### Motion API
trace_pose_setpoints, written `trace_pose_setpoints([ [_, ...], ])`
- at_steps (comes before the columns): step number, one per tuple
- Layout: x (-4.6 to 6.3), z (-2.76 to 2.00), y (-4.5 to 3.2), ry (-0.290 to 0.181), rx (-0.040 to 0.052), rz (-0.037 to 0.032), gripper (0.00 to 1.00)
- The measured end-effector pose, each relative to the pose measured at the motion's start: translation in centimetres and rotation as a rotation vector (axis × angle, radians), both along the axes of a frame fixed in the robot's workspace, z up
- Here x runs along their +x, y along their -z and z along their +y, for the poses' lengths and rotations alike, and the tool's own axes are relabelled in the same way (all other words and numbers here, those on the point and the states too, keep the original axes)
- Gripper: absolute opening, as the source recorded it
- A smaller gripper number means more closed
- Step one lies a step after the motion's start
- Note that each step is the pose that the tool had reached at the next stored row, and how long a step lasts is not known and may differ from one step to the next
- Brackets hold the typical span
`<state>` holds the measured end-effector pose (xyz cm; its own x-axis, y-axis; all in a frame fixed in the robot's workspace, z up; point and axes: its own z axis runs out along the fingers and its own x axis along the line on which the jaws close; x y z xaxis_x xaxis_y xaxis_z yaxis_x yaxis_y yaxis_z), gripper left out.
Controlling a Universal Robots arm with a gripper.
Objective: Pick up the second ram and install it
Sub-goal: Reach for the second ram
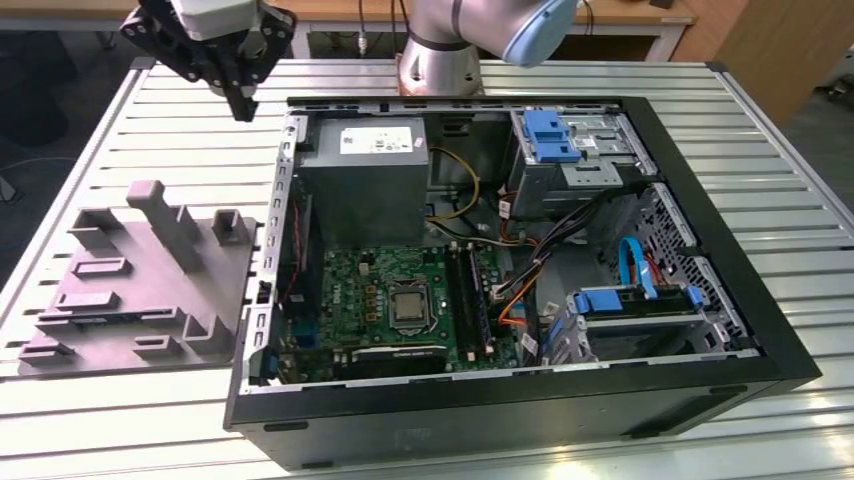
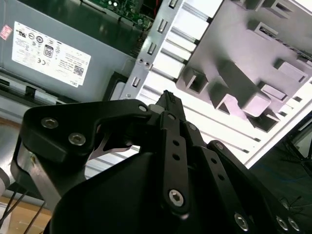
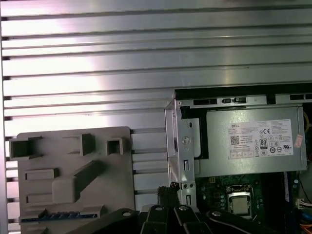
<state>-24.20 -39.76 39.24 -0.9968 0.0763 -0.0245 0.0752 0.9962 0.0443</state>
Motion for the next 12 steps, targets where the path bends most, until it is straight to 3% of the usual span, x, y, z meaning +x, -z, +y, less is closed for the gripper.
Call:
trace_pose_setpoints([
  [12, -3.9, 0.07, 0.06, 0.000, -0.0001, 0.0001, 0.10],
])
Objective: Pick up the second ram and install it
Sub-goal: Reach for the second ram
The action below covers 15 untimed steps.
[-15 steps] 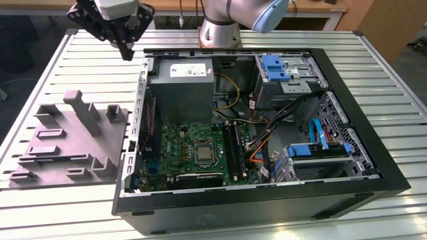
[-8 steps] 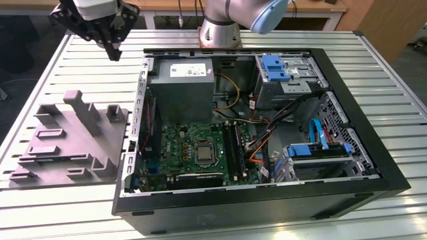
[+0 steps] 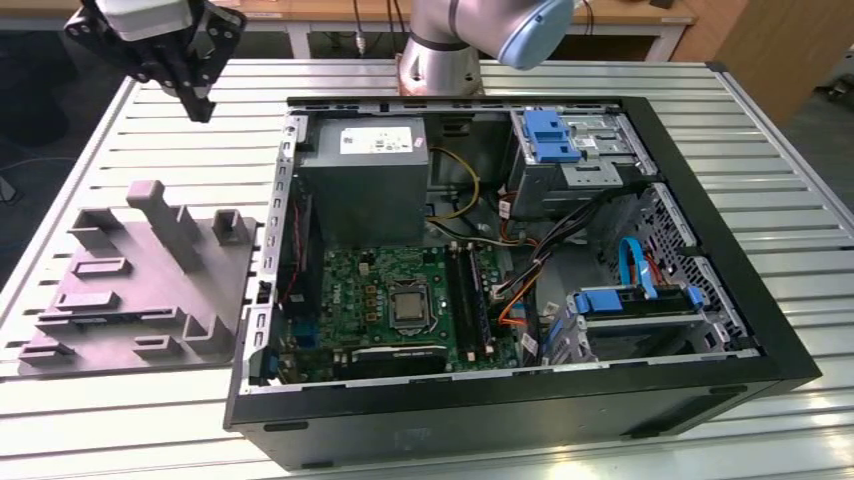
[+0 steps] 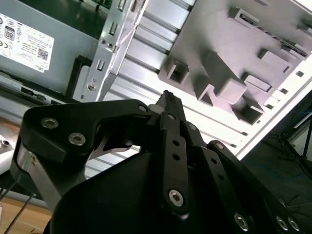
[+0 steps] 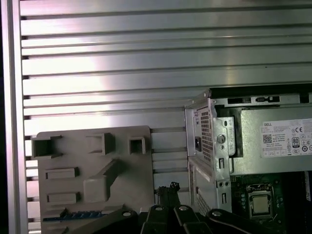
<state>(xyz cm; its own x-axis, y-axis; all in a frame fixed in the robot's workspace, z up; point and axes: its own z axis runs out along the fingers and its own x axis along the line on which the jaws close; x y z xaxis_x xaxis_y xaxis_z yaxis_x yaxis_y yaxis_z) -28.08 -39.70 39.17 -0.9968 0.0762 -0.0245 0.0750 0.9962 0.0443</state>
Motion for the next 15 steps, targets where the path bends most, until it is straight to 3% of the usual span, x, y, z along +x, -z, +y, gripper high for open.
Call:
trace_pose_setpoints([
  [15, -5.2, 0.05, 0.11, 0.000, 0.0001, 0.0000, 0.10],
])
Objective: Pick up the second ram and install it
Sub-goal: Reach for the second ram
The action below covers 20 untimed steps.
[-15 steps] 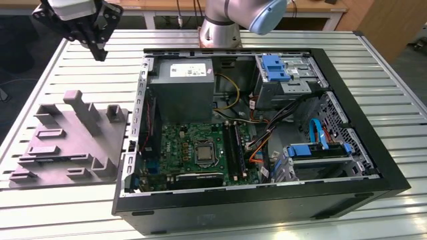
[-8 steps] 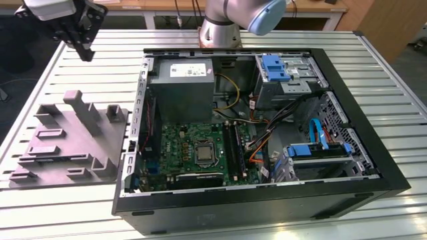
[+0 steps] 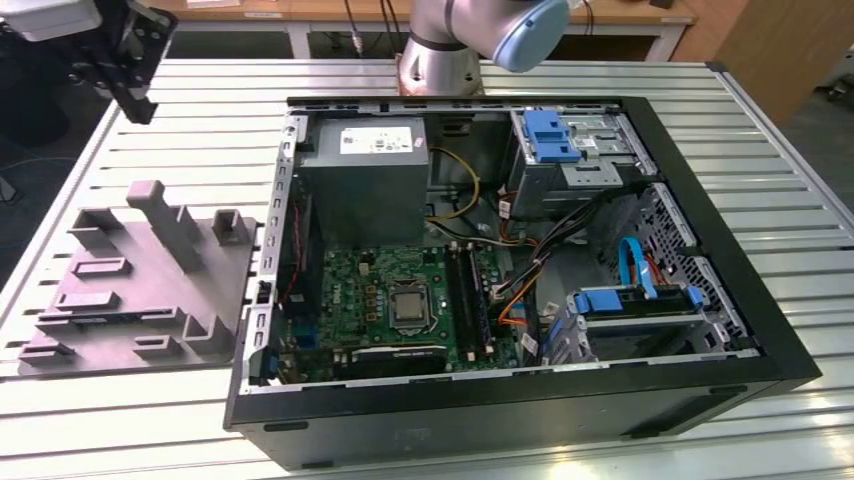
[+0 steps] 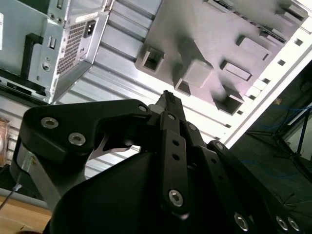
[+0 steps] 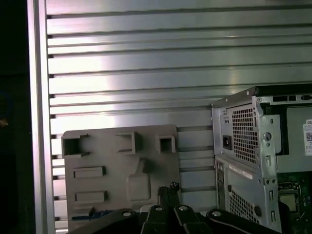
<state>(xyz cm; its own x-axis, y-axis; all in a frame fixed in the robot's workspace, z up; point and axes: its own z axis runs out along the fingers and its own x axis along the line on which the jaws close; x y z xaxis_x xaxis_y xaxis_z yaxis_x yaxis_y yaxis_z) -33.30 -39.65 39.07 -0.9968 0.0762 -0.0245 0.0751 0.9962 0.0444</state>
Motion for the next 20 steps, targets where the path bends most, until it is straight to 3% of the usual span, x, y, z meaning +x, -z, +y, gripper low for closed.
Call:
trace_pose_setpoints([
  [20, -6.9, 0.02, 0.20, 0.000, -0.0001, 0.0001, 0.10],
])
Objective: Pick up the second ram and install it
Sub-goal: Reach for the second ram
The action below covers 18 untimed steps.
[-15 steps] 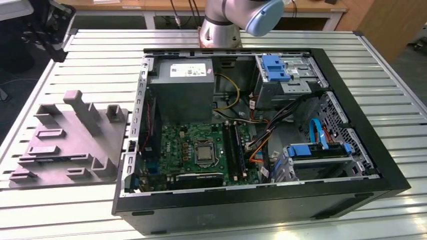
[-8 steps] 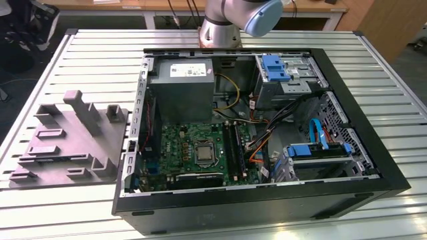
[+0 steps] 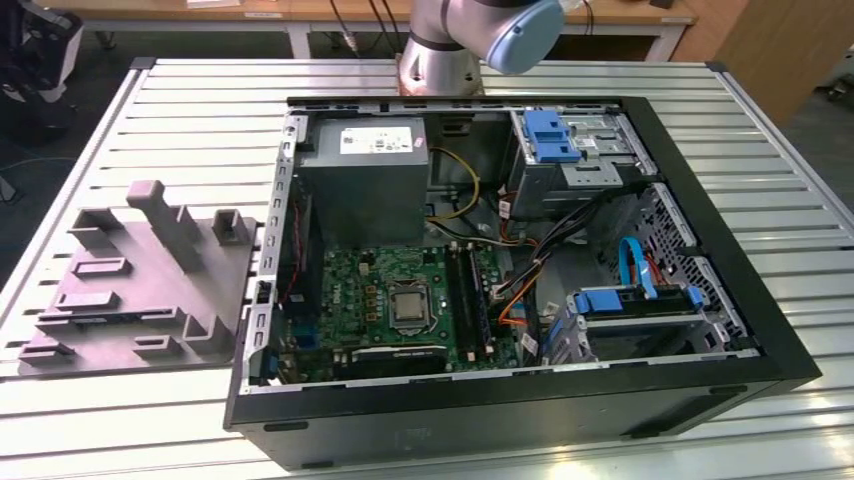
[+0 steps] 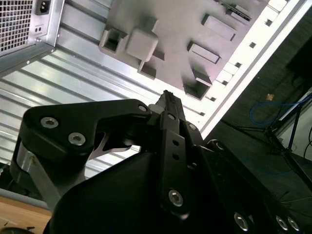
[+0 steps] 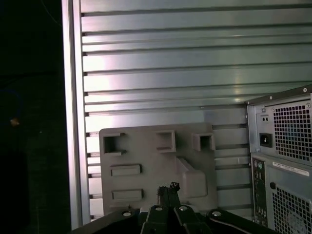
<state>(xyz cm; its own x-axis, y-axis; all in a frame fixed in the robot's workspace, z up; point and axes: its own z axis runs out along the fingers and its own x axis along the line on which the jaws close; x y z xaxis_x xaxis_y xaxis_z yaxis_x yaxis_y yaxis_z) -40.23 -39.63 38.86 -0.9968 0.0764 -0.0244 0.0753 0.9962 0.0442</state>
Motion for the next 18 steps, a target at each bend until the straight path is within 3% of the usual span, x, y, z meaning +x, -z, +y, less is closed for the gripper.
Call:
trace_pose_setpoints([
  [8, -1.8, 0.00, 0.43, 0.000, -0.0001, 0.0000, 0.10],
  [18, -2.1, -0.08, 0.72, 0.000, -0.0001, -0.0001, 0.10],
])
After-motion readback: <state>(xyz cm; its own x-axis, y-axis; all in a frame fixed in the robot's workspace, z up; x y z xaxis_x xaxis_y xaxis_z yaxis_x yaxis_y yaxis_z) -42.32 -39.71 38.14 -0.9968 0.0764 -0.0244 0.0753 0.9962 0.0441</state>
